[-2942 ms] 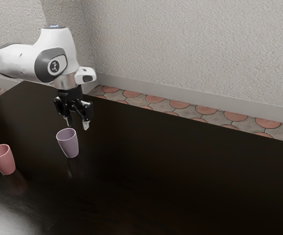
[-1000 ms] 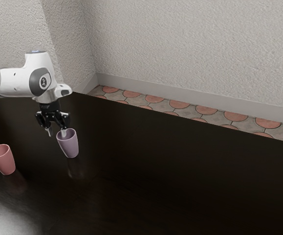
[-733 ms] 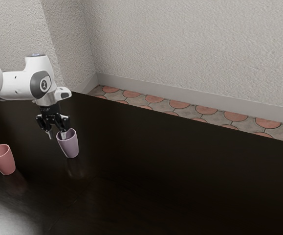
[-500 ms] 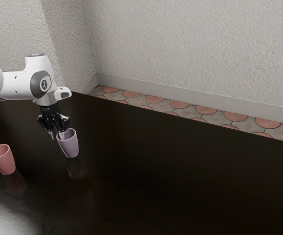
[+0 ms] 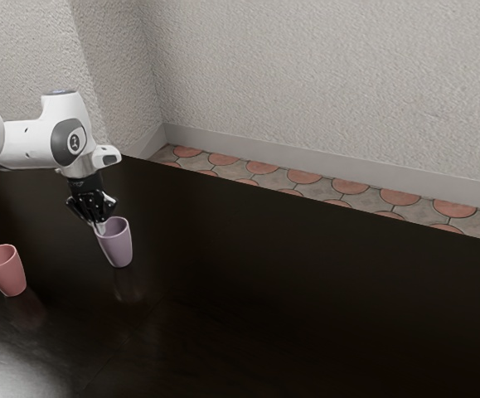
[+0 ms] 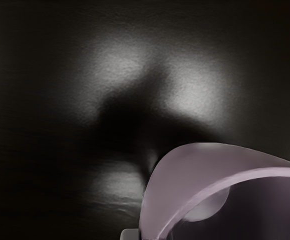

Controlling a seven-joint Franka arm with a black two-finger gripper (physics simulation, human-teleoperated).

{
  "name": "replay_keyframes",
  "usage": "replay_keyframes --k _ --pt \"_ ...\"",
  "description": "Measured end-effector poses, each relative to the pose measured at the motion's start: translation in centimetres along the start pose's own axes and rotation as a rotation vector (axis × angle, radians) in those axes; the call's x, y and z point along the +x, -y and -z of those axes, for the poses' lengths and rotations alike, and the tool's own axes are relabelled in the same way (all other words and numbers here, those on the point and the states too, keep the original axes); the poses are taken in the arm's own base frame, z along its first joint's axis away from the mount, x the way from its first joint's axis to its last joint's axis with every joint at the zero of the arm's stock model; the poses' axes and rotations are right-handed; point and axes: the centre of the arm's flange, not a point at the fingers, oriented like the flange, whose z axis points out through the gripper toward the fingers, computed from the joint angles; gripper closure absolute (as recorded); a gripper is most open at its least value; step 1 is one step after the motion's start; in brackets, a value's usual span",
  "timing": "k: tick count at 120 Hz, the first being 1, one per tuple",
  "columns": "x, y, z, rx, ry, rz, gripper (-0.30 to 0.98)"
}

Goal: Place the right cup onto the left cup

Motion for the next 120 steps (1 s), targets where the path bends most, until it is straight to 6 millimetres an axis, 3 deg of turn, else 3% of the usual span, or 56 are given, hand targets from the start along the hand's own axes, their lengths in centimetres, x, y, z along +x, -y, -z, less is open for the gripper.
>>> replay_keyframes --k 32,72,120 --pt "-0.4 -0.8 2.2 0.003 -0.034 -0.014 0.78" --pt "-3.4 -1.3 7.9 -0.005 -0.097 -0.017 0.79" --pt "-8.9 3.0 13.2 0.005 -0.146 0.059 0.79"
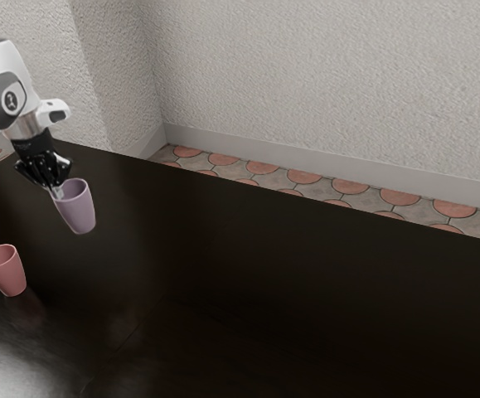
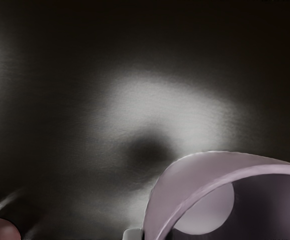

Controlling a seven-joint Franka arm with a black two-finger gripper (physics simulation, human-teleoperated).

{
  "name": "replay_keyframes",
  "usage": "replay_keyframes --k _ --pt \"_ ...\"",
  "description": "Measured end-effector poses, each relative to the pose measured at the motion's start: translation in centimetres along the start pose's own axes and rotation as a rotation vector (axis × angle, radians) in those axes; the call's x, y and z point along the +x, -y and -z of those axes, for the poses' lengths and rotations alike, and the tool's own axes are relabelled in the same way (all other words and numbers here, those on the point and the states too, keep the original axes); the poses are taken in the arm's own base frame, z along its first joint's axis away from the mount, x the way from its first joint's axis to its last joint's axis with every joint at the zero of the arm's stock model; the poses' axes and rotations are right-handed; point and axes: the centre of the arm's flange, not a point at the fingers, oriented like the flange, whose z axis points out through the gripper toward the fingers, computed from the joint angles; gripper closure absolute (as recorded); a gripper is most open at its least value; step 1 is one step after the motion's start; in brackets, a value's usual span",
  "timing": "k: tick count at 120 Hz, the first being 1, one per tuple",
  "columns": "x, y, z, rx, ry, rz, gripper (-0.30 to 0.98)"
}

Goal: Place the right cup onto the left cup

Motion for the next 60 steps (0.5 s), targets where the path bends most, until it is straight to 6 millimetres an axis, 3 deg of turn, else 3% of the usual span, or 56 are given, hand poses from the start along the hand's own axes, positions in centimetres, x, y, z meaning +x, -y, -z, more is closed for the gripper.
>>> replay_keyframes --k 28,60 --pt "-2.8 3.9 2.3 0.024 -0.005 0.067 0.79" --pt "-7.8 9.4 3.7 0.036 -0.005 0.188 0.79"
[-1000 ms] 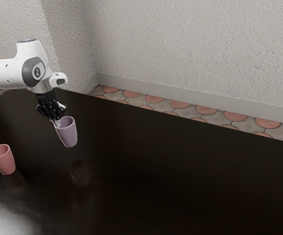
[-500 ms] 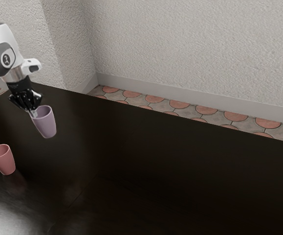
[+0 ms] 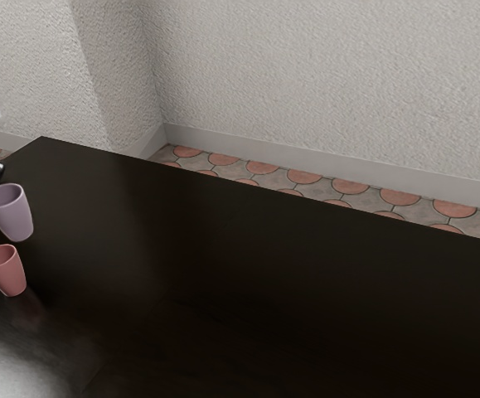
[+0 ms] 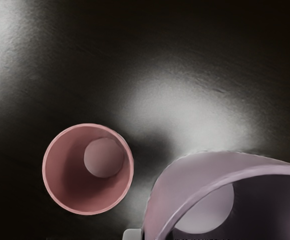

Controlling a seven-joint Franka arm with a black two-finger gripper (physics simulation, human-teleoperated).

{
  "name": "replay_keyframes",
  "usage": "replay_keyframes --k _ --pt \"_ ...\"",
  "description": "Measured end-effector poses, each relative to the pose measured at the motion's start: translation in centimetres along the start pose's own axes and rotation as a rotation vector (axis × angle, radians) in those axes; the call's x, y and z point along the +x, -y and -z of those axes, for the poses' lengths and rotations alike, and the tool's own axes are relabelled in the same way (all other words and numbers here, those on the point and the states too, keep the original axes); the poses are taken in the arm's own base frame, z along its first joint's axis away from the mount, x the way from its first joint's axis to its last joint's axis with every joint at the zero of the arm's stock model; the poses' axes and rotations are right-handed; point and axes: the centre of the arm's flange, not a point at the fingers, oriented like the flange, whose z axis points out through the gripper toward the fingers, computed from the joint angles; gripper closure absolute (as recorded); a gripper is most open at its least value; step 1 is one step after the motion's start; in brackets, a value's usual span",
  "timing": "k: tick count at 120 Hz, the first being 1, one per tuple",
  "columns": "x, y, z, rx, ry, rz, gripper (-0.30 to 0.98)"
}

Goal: Place the right cup onto the left cup

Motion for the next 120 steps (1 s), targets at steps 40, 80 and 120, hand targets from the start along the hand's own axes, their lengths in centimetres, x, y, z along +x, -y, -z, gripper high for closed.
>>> replay_keyframes --k 40,80,120 --pt "-3.0 3.3 0.6 0.030 0.002 0.073 0.79" --pt "-3.1 4.9 -0.3 0.026 0.019 0.101 0.79" --pt "-1.1 5.3 -0.7 0.016 0.017 0.087 0.79"
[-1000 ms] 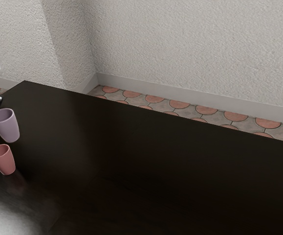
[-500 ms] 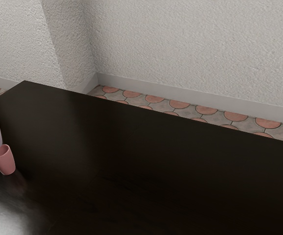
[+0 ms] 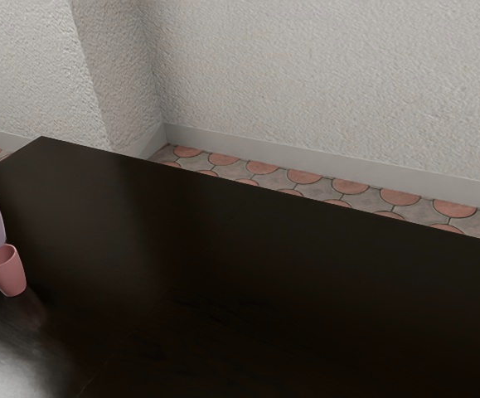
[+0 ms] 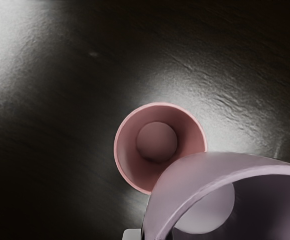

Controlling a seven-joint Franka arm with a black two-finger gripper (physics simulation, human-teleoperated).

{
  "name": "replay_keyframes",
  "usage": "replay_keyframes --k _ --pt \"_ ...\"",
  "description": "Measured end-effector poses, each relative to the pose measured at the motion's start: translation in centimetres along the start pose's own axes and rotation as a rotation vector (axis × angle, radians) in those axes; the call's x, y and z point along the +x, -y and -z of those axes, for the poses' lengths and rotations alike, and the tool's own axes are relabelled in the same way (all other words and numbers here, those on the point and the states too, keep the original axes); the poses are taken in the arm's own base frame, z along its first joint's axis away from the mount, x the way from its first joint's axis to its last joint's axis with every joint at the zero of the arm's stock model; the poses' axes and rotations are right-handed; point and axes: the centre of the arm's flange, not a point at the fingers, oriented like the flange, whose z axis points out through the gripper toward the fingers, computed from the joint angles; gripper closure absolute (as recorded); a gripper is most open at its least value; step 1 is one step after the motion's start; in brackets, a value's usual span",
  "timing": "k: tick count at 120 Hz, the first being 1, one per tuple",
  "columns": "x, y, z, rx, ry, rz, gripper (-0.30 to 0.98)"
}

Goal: Place the right cup onto the left cup

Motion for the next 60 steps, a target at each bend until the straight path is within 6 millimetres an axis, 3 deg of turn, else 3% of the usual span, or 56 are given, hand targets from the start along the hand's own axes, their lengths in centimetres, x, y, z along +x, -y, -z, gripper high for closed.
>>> replay_keyframes --k 60 --pt "1.9 1.6 -2.4 -0.015 0.025 0.002 0.79"
